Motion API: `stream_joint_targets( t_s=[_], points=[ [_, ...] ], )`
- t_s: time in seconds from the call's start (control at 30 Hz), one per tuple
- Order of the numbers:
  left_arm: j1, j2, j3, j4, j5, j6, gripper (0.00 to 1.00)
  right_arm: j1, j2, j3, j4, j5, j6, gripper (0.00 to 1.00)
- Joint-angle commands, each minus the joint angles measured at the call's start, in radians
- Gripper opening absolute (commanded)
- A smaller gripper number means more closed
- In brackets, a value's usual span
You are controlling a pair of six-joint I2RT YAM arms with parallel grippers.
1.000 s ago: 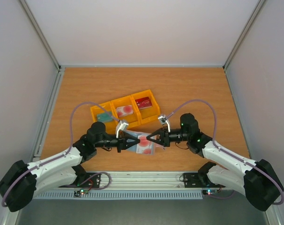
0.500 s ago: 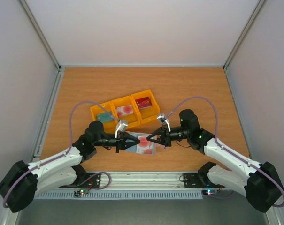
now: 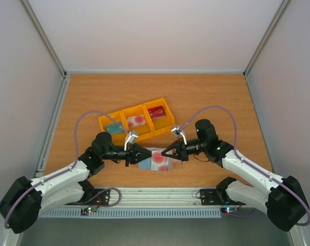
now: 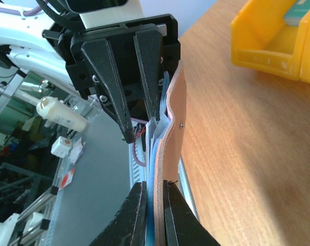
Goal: Take the credit cards out of the card holder
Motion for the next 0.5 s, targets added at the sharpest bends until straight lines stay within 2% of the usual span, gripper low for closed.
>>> stream_joint_targets(
  t_s=[0.0,0.13,0.47],
  points=[
    [0.004,0.0,-0.009,0.07,0.019,0.023,0.18,-0.001,0.027,0.029,0.024,-0.065,0.003,0.01],
    [-0.004,0.012,-0.01,0.07,0.005,0.014,0.28,-0.001,0.029,0.039,0.07,-0.073,0.008,0.01],
    [-0.018,0.017,-0.003,0.028,-0.013,0.014,0.32,-0.002,0.021,0.08,0.066,-0.083,-0.011,0.01]
  ],
)
